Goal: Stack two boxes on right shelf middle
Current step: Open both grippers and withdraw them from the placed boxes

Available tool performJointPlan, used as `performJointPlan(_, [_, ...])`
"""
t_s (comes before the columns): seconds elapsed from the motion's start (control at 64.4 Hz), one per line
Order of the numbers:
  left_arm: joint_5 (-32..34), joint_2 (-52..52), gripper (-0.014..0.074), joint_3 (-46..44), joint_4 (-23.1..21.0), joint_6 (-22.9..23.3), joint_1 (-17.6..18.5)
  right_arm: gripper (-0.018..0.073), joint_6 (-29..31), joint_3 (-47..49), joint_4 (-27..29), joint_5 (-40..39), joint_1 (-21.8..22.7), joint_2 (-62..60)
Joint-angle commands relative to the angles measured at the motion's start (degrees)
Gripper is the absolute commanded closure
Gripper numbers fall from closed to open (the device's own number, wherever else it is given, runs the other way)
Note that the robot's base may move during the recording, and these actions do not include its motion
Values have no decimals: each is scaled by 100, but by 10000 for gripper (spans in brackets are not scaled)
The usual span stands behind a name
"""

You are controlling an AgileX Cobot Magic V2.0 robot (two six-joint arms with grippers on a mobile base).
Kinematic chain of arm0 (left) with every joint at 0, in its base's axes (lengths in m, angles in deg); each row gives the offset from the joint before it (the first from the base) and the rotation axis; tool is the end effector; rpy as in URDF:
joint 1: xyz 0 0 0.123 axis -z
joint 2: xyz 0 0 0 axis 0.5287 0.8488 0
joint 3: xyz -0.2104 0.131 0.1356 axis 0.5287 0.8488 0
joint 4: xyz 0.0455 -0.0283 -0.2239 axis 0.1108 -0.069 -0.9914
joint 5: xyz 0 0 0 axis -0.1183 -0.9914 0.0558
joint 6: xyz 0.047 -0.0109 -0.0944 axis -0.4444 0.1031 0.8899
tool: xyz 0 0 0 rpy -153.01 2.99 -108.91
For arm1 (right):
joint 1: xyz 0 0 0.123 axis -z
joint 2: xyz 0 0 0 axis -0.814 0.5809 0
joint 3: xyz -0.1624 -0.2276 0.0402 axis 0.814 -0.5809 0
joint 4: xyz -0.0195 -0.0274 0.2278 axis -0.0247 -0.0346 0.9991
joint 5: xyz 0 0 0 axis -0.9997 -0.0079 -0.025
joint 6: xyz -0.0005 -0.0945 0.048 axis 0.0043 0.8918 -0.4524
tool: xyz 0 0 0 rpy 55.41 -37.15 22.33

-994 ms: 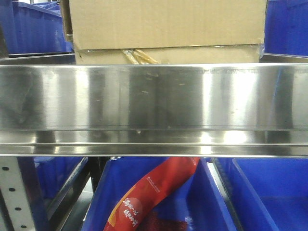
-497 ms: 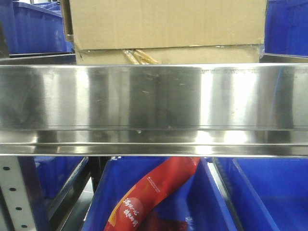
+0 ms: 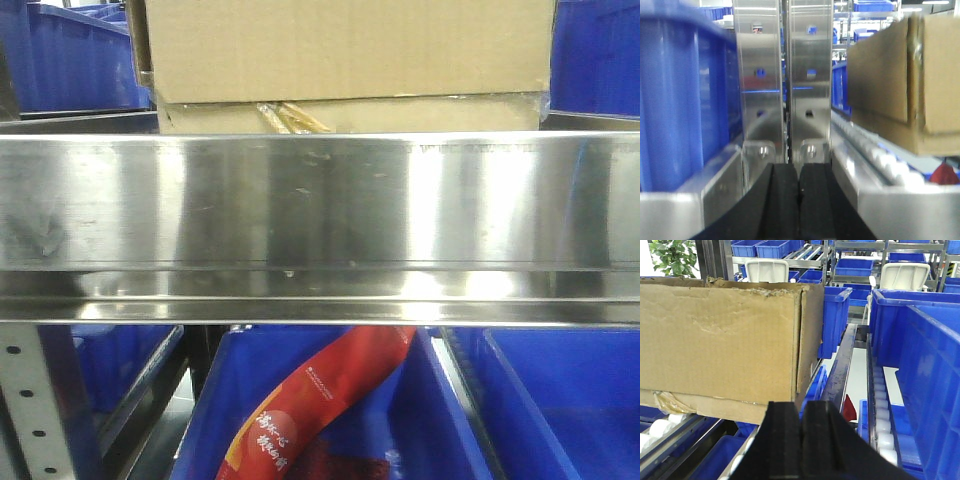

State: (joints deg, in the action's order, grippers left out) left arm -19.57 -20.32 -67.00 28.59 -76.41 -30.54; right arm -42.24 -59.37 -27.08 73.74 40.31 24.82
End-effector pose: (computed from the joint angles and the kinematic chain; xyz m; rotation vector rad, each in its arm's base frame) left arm 0.0522 -0.0013 0.2170 0.0606 1.4749 0.0266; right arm 0.0883 0.0260 0.3255 -0.2015 1.6377 0.2428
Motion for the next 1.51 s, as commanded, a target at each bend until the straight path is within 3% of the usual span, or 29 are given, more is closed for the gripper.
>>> performJointPlan(0.0, [-61,-51,708,33,-43,0,-25,712,38,0,-56,-150,28,-20])
performJointPlan(0.932, [-140,-51,708,33,-43,0,-25,712,-70,0,45,-154,65,-75])
performJointPlan(1.149, [-140,-51,708,33,-43,0,-25,712,-70,-297,-161,-131,792,-726])
performJointPlan(1.32, [-140,-51,708,33,-43,0,-25,712,-116,-1265,-161,-401,1386,-1519])
performJointPlan(1.491, [-140,-51,708,33,-43,0,-25,712,-151,-2245,-161,-810,1674,-2339])
